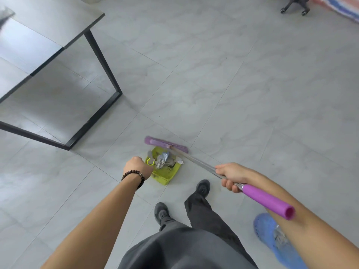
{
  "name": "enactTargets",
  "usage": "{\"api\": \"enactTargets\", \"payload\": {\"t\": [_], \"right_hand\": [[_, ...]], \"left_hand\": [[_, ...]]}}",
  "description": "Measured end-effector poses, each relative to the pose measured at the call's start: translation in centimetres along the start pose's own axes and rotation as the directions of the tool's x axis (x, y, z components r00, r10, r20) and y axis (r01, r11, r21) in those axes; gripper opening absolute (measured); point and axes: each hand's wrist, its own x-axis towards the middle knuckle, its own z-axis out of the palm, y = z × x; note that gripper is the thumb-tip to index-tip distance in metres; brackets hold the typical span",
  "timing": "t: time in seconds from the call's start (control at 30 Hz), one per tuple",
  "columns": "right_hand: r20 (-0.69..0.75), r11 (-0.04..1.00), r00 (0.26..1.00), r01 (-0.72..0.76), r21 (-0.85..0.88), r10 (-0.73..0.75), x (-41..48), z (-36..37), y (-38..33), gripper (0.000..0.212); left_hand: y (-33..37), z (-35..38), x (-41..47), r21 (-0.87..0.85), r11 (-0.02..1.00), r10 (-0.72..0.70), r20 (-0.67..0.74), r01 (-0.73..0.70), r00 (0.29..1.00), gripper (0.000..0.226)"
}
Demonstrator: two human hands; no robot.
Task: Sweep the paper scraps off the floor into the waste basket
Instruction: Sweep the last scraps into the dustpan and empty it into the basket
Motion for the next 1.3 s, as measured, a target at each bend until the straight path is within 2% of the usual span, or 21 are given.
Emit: {"api": "enactTargets", "payload": {"t": [0.1, 0.17, 0.23, 0.3, 0.43, 0.5, 0.57, 0.67, 0.77, 0.83, 0.9, 0.97, 1.03, 1.07, 1.13, 1.2, 1.3], "right_hand": [[-0.054, 1.000, 0.998, 0.014, 0.014, -0.014, 2.4, 0.6, -2.2, 0.045], [-0.102, 0.995, 0.992, 0.064, -0.074, -0.071, 4.6, 1.5, -3.1, 0.045], [-0.108, 0.959, 0.978, 0.148, -0.241, -0.178, 6.6, 3.0, -3.3, 0.034], [-0.113, 0.943, 0.973, 0.159, -0.291, -0.199, 7.8, 5.0, -2.5, 0.021], [-0.093, 0.921, 0.986, 0.091, -0.378, -0.136, 8.6, 8.8, 1.0, 0.052], [-0.040, 0.956, 0.999, 0.018, -0.293, -0.031, 7.5, 9.6, 2.3, 0.058], [0.025, 0.982, 1.000, 0.002, -0.190, 0.003, 6.1, 8.8, 2.6, 0.056], [0.071, 0.990, 0.994, -0.076, -0.120, 0.085, 4.1, 6.0, 1.4, 0.023], [0.017, 0.994, 0.994, -0.106, 0.025, 0.105, 5.5, 4.5, 0.6, 0.012], [-0.024, 0.989, 0.991, -0.132, 0.071, 0.134, 6.9, 5.3, 0.7, 0.019], [-0.015, 0.988, 0.988, -0.154, 0.031, 0.154, 7.4, 7.4, 1.5, 0.031], [-0.015, 0.988, 0.988, -0.152, 0.003, 0.152, 7.0, 9.5, 2.5, 0.033], [0.044, 0.985, 0.985, -0.167, 0.044, 0.166, 5.8, 10.4, 2.8, 0.037], [0.108, 0.976, 0.977, -0.194, 0.100, 0.183, 5.2, 10.1, 2.6, 0.042], [0.196, 0.956, 0.961, -0.229, 0.185, 0.193, 4.1, 8.5, 2.3, 0.046], [0.187, 0.951, 0.966, -0.216, 0.219, 0.176, 2.8, 6.5, 2.0, 0.041], [0.161, 0.944, 0.978, -0.172, 0.280, 0.130, 1.0, 4.6, 1.9, 0.028]], "left_hand": [[-0.7, -0.7, 0.3, -0.005, 1.000, -0.031, 0.006, 0.031, 1.000, 0.019], [-1.1, -0.8, 0.5, -0.009, 0.999, -0.048, 0.007, 0.048, 0.999, 0.021], [-1.2, -0.8, 0.8, -0.014, 0.998, -0.061, 0.007, 0.061, 0.998, 0.022], [-1.1, -0.6, 1.1, -0.022, 0.997, -0.072, 0.014, 0.073, 0.997, 0.023], [-0.9, -0.5, 1.4, -0.025, 0.995, -0.096, 0.023, 0.096, 0.995, 0.023], [-0.8, -0.8, 1.6, -0.025, 0.993, -0.117, 0.032, 0.118, 0.993, 0.020], [-0.7, -1.1, 1.9, -0.024, 0.991, -0.134, 0.035, 0.135, 0.990, 0.016], [-0.8, -1.6, 2.2, -0.038, 0.989, -0.138, 0.037, 0.139, 0.990, 0.017], [-1.4, -1.7, 2.3, -0.072, 0.986, -0.146, 0.059, 0.150, 0.987, 0.018], [-2.0, -1.5, 2.3, -0.097, 0.983, -0.148, 0.076, 0.155, 0.986, 0.019], [-2.4, -1.2, 2.1, -0.149, 0.976, -0.144, 0.104, 0.158, 0.984, 0.019], [-2.5, -0.8, 2.1, -0.246, 0.954, -0.142, 0.132, 0.171, 0.981, 0.019], [-2.2, -0.5, 2.1, -0.380, 0.899, -0.151, 0.201, 0.219, 0.968, 0.019], [-2.1, -0.4, 2.1, -0.439, 0.858, -0.151, 0.280, 0.266, 0.948, 0.019], [-2.6, 0.0, 2.1, -0.520, 0.754, -0.119, 0.494, 0.402, 0.862, 0.019], [-3.7, 0.9, 1.8, -0.565, 0.643, -0.058, 0.638, 0.518, 0.768, 0.021], [-5.4, 2.1, 1.1, -0.607, 0.574, -0.003, 0.670, 0.550, 0.743, 0.021]]}}
